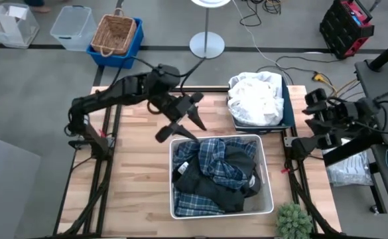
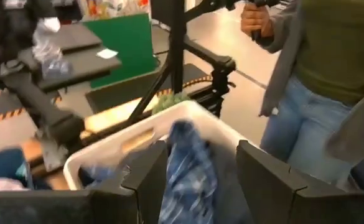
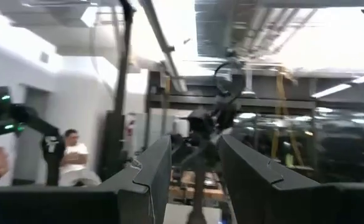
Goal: Sort clothes
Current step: Return to Home Position
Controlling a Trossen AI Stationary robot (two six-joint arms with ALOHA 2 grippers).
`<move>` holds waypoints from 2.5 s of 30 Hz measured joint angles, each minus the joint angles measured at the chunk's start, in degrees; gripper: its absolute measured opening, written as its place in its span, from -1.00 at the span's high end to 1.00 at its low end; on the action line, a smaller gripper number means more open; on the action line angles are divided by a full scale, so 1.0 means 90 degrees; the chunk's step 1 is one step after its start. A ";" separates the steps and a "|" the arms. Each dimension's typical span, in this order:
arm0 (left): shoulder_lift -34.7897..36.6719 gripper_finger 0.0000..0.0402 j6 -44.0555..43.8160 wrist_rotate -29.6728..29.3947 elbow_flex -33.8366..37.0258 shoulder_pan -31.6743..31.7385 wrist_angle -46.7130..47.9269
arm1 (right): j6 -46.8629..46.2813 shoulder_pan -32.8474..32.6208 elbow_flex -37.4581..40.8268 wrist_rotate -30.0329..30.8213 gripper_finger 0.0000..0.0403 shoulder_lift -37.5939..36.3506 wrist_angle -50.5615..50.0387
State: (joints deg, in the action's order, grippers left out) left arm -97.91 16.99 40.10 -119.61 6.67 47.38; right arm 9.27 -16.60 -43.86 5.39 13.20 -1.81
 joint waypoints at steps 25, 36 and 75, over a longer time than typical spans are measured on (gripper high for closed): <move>0.8185 0.14 -0.2620 -0.2630 1.0984 -0.0281 -0.7622 | -0.0532 0.0002 0.1268 0.0734 0.22 -0.1450 -0.0940; 1.0846 0.14 -0.2842 -0.2548 1.3060 -0.0217 -0.6996 | -0.0496 0.0005 0.2210 0.0774 0.31 -0.1453 -0.0053; 0.9622 0.14 -0.1825 -0.2730 1.3158 -0.0217 -0.6209 | 0.0963 0.0044 0.4719 0.3237 0.32 -0.1324 0.2238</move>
State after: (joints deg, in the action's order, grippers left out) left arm -11.31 0.56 15.53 -1.19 4.71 -8.50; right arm 17.93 -16.21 -1.39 34.52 1.28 18.33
